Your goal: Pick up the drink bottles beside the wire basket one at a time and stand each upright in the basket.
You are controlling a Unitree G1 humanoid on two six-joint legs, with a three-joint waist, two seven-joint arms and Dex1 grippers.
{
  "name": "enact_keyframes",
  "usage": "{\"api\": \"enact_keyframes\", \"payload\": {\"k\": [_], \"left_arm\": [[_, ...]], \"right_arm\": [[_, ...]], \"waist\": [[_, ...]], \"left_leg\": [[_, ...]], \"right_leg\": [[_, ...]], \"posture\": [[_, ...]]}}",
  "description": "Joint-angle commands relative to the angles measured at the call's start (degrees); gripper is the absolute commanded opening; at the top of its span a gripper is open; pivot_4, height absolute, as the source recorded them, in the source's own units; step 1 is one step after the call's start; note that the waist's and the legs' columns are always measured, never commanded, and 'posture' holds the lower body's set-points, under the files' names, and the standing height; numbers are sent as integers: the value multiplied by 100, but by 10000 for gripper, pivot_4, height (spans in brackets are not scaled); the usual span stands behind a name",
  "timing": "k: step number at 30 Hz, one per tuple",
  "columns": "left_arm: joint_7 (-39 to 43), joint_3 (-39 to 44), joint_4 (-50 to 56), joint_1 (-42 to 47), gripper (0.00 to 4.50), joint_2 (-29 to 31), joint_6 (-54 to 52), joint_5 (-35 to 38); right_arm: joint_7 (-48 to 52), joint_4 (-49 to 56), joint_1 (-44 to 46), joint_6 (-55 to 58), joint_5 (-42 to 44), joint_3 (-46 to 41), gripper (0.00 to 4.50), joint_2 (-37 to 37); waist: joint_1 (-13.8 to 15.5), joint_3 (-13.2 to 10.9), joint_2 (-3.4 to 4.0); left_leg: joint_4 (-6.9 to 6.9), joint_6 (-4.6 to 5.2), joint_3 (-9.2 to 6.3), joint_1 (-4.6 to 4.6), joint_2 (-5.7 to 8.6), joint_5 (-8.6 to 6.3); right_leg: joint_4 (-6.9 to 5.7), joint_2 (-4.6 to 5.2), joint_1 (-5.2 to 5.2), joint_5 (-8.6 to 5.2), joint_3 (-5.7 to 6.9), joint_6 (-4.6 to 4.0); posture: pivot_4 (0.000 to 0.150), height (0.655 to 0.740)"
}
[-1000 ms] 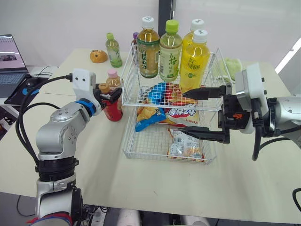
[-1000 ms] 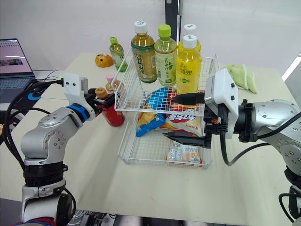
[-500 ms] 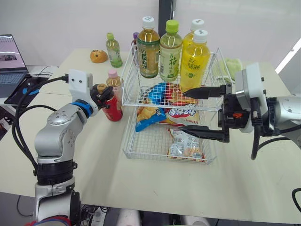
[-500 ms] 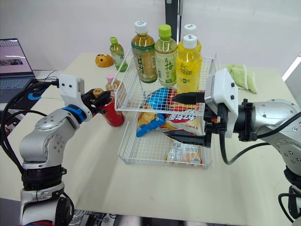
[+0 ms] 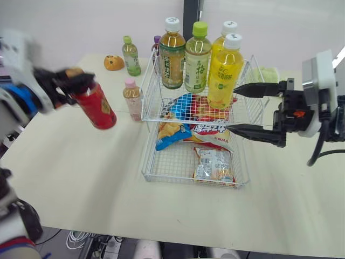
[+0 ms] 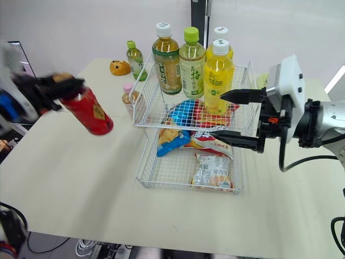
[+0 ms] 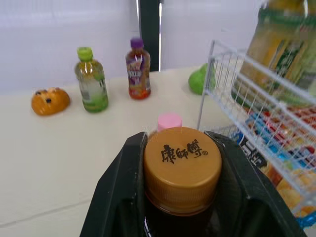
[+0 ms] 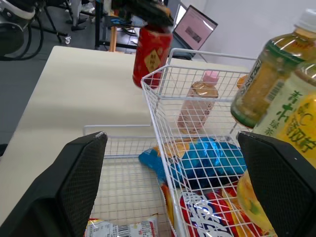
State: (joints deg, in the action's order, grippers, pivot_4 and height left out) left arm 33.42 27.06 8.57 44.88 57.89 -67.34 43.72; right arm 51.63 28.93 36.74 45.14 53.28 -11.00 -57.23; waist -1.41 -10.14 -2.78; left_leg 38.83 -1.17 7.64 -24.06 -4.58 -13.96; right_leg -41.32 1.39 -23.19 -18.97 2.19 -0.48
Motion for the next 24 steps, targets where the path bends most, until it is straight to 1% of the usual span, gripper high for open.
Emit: {"api": "enact_keyframes", "payload": {"k": [1,5,7,10,12,16,18,20,22,24], "left_arm": [[335,-111,-640,1184,13741,414,-129,306],[654,-673,-1557,2615,13740,482,-53,194],[821,-931,-1875,3114,13740,445,-32,123],[1146,-1425,-2333,4006,13740,99,-38,77],[1381,-1723,-2555,4405,13740,-174,-20,12],[1826,-2180,-2819,4752,13740,-738,216,-186],[1912,-2252,-2929,4825,13740,-1041,271,-221],[2066,-2467,-2931,4797,13740,-1288,470,-397],[2204,-2910,-2877,4658,13740,-1617,941,-791],[2217,-3003,-2951,4600,13740,-1944,1052,-891]], "right_arm": [[214,4,2,-126,68,-299,45000,-116],[234,41,-172,-74,87,-529,45000,-191],[211,73,-259,-65,89,-610,45000,-212],[118,164,-442,-15,132,-793,45000,-237],[58,214,-551,14,150,-903,45000,-251],[-91,313,-783,94,216,-1182,45000,-296],[-165,377,-914,142,275,-1346,45000,-333],[-250,449,-1042,186,334,-1504,45000,-371],[-346,495,-1160,208,335,-1665,45000,-402],[-406,522,-1225,209,329,-1742,45000,-422]], "waist": [[18,0,0],[63,0,0],[93,-1,1],[107,-1,1],[120,-1,1],[129,-2,3],[129,-3,5],[120,-3,6],[105,-4,7],[114,-4,8]], "left_leg": [[-3,0,0,-2,0,0],[-3,0,2,-9,1,-1],[-3,0,4,-14,0,-1],[-2,0,5,-18,0,-1],[2,0,2,-24,1,0],[5,0,3,-26,2,-1],[5,0,1,-26,1,0],[5,0,1,-26,1,0],[4,0,4,-26,1,0],[3,0,5,-26,2,0]], "right_leg": [[6,0,0,0,2,1],[10,0,-3,0,2,1],[11,-1,-9,0,2,1],[10,-1,-13,0,1,1],[9,-2,-15,0,5,1],[10,-1,-15,0,2,1],[8,-1,-16,0,3,1],[7,-2,-16,0,3,1],[7,-2,-19,0,-2,1],[7,-2,-19,0,-1,1]], "posture": [[1500,7155],[1500,7155],[1500,7155],[1500,7155],[1500,7155],[1500,7155],[1500,7155],[1500,7155],[1500,7155],[1500,7155]]}}
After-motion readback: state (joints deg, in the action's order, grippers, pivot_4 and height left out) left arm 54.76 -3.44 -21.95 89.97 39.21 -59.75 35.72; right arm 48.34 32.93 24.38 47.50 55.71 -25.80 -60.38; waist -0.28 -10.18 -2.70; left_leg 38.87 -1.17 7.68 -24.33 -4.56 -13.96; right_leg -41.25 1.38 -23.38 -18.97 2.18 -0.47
